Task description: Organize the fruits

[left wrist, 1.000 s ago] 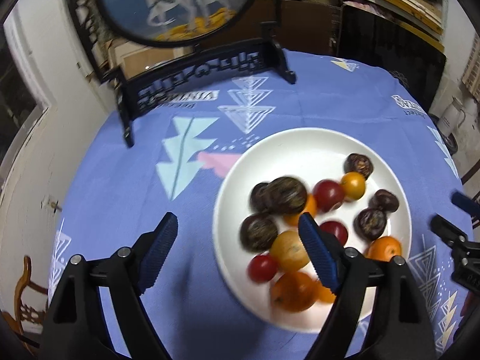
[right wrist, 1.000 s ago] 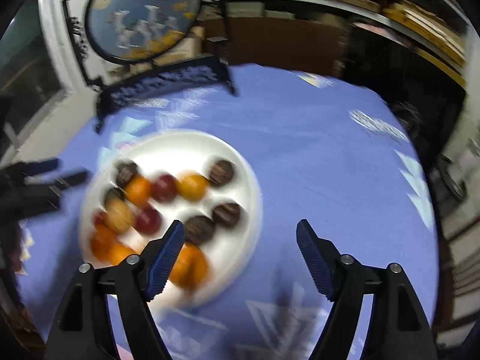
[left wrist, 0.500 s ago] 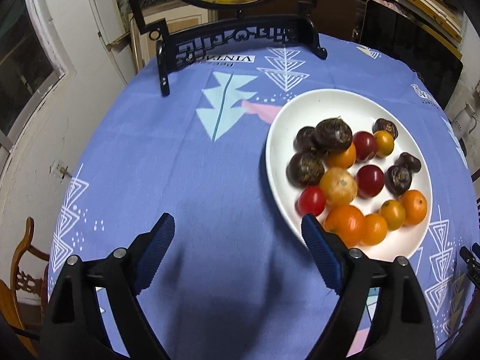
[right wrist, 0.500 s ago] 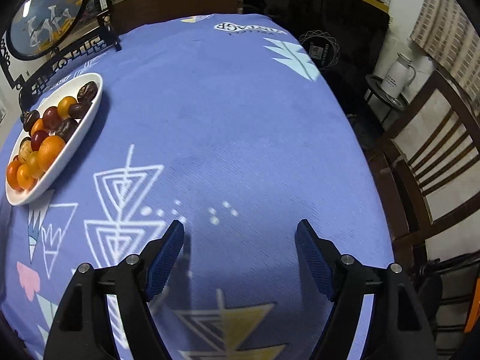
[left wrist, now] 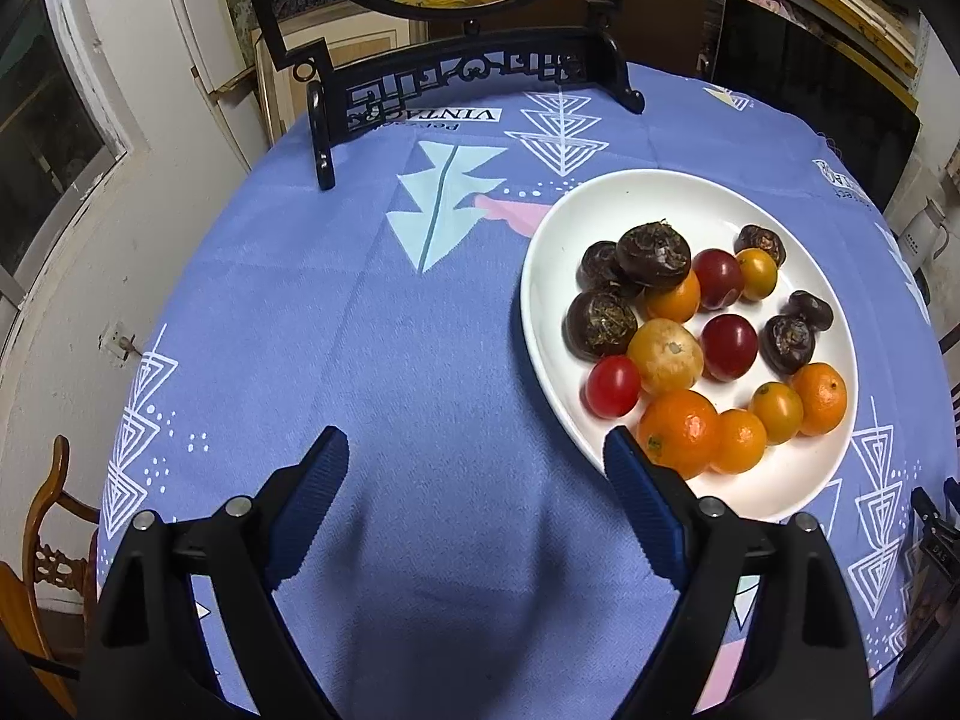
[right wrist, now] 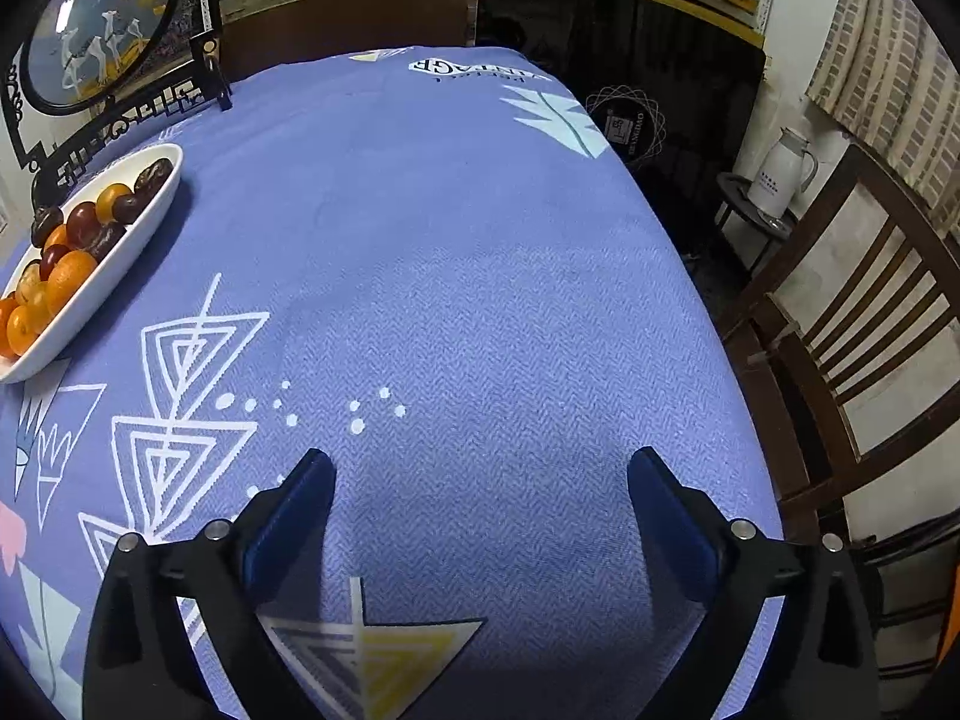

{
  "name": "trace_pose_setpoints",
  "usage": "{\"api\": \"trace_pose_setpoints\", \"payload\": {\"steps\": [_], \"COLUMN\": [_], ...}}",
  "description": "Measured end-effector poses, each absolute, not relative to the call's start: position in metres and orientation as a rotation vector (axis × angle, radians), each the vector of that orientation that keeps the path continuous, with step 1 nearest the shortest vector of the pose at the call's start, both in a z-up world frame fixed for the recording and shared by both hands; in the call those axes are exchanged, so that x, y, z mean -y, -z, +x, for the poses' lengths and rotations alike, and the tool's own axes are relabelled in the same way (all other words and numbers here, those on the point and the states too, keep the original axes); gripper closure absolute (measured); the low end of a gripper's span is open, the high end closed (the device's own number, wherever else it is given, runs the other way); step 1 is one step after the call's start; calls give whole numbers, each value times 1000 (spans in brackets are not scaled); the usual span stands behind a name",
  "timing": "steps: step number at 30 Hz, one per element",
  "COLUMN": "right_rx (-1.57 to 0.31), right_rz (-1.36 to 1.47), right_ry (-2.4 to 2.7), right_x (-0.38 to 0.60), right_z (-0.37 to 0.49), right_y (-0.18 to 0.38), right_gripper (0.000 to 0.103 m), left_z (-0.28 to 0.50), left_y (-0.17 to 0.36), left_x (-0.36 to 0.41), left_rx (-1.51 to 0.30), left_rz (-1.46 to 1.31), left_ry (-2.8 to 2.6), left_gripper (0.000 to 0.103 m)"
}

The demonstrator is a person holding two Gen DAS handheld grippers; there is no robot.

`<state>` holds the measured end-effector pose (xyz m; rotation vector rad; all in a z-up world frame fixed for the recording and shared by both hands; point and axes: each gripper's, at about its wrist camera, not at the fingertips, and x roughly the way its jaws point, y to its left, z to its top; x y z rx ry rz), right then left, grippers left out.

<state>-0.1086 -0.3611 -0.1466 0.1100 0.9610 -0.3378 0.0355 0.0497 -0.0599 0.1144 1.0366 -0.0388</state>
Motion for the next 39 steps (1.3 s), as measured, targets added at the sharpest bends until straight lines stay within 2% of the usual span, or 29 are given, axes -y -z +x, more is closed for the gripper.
{"api": "trace_pose_setpoints", "payload": {"steps": [10,17,23,39], "right_rx": [-961,-961,-961,-961], "right_rz": [108,107,108,107], "right_ry": [339,339,339,339], "right_x": [360,360,359,359], "right_z": [-110,-109,-110,-109], "right_y": [146,146,146,146], "right_gripper": [3,3,3,3], "left_z": [43,43,38,-23], "left_y": [65,57,71,71], "left_x": [-44,-75,-95,-110], "left_rx": [-1047,-1028,-1060,-1079], "left_rz": [105,36,14,51], "left_ry": [67,26,-29,-72], "left_gripper": [18,16,15,15]}}
